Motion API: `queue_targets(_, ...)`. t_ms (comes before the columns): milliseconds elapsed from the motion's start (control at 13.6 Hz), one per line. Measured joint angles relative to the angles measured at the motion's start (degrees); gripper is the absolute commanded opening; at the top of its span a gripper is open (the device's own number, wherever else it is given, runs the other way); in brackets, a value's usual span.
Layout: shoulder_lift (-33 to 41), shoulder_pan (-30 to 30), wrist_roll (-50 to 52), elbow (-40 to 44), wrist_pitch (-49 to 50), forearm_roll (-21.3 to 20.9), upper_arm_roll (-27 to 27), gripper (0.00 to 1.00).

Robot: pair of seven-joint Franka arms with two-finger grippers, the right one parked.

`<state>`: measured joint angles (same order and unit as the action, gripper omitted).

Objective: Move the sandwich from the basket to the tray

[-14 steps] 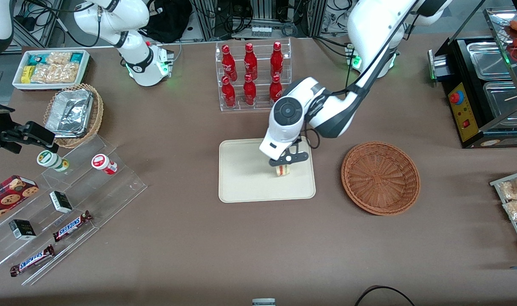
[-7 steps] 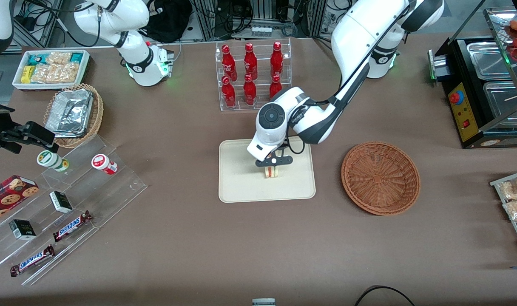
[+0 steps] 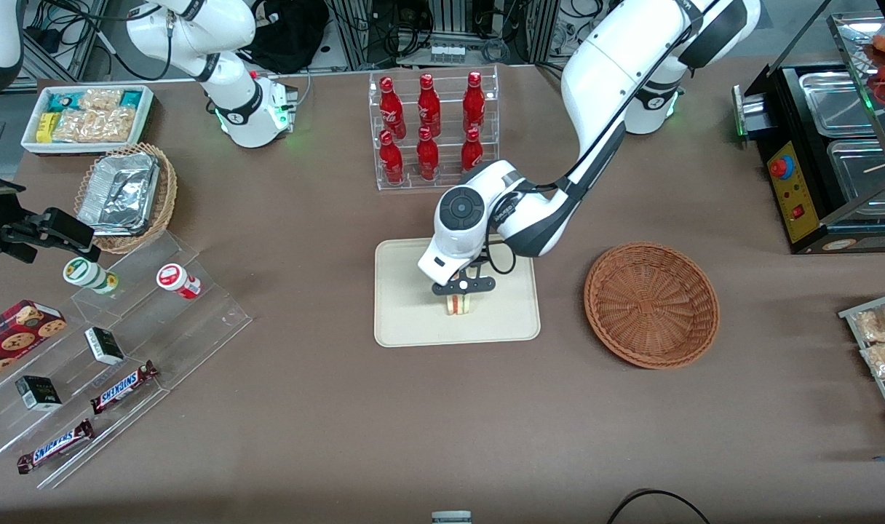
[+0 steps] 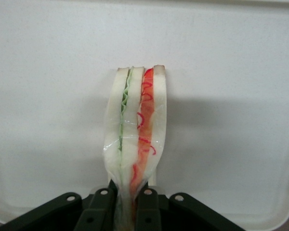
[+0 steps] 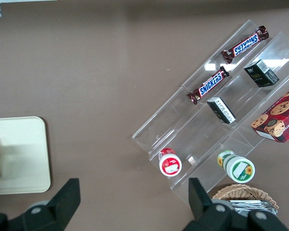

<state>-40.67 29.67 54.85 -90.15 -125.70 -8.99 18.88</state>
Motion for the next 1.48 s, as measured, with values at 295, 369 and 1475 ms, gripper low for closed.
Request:
queue_targets(295,-0.4,0.0,0.2,0.7,0.0,-0.4,-0.1,1.00)
queue_targets(369,-0.1,0.0,0.2,1.2,0.1,-0.4,-0.1,1.00)
queue_targets(1475,35.1,-0.3,-17.0,3.3,42.4,4.7,-24.6,1.00)
